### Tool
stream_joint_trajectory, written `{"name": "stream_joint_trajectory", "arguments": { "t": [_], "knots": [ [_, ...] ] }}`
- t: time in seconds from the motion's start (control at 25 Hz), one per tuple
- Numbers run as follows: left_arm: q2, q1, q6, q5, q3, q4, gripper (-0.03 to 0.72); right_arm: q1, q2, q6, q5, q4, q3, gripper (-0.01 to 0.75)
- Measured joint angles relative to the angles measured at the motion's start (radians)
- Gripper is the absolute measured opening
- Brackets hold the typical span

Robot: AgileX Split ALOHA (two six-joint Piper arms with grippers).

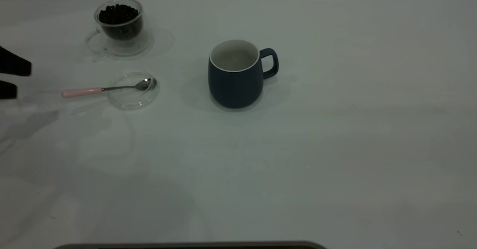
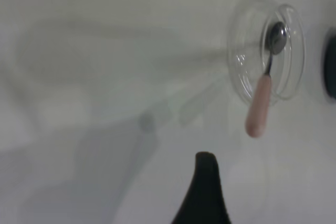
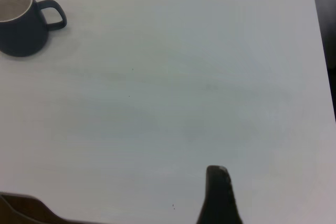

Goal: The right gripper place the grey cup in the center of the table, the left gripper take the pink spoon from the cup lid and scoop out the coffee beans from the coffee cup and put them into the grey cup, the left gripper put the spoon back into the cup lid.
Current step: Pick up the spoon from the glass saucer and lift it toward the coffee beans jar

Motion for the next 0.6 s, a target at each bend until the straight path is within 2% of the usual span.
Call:
{"name": "stream_joint_trajectory", "arguments": {
  "t": [0.28, 0.6],
  "knots": [
    [0.113, 0.000, 0.135, 0.066, -0.001, -0.150, 0.718, 0.000, 0.000, 0.000, 0.000, 0.000, 0.000, 0.588],
    [0.201, 0.000, 0.179, 0.152, -0.041, -0.172, 0.718, 0.000, -0.001, 0.000, 0.000, 0.000, 0.000, 0.588]
  ]
}}
